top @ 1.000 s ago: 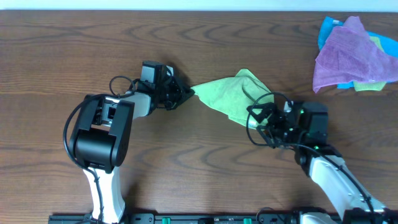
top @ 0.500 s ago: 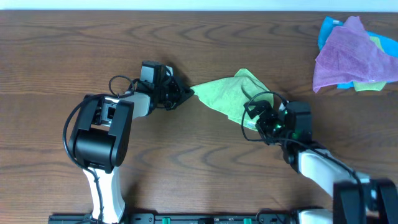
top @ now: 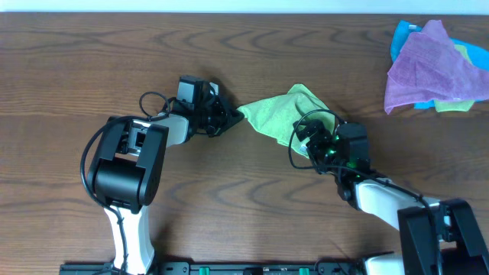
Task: Fold the cloth
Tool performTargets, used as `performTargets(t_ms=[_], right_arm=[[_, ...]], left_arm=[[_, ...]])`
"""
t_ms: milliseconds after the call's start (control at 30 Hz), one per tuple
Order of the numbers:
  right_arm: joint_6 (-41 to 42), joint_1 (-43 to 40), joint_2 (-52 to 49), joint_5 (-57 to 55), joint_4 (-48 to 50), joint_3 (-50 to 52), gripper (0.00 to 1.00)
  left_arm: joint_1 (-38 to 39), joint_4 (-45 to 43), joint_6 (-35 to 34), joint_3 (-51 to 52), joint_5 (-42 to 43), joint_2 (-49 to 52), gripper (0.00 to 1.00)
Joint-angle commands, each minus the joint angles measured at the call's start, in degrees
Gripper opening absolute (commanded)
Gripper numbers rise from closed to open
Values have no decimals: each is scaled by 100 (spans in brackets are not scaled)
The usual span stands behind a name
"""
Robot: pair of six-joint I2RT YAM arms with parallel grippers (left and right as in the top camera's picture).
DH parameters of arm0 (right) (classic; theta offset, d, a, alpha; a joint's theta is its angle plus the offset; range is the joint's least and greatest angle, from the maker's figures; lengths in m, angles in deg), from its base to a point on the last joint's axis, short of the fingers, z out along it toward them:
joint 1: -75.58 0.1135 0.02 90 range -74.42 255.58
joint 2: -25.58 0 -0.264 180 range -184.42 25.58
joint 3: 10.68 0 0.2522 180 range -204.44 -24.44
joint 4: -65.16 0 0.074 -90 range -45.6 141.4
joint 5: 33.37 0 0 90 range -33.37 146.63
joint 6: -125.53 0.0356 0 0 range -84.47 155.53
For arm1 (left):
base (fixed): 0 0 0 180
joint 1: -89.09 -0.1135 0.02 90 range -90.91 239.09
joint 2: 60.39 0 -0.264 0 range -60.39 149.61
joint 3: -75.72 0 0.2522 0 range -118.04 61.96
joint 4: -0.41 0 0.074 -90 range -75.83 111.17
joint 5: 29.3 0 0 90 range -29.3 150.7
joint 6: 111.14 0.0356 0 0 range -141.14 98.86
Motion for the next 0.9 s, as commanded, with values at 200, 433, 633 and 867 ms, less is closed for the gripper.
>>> performTargets(t_ms=[200, 433, 633, 867], right_arm=[[-173, 35, -203, -1740, -260, 122, 52], [-168, 33, -203, -2269, -234, 122, 13], [-487, -94, -201, -2448, -26, 120, 1], [-1550, -293, 31, -1349, 568, -396, 2]], left_arm=[[37, 17, 94, 83, 125, 114, 6], [37, 17, 96, 83, 125, 114, 6], [37, 17, 96, 83, 125, 114, 6], [37, -35, 98, 81, 341, 114, 6]])
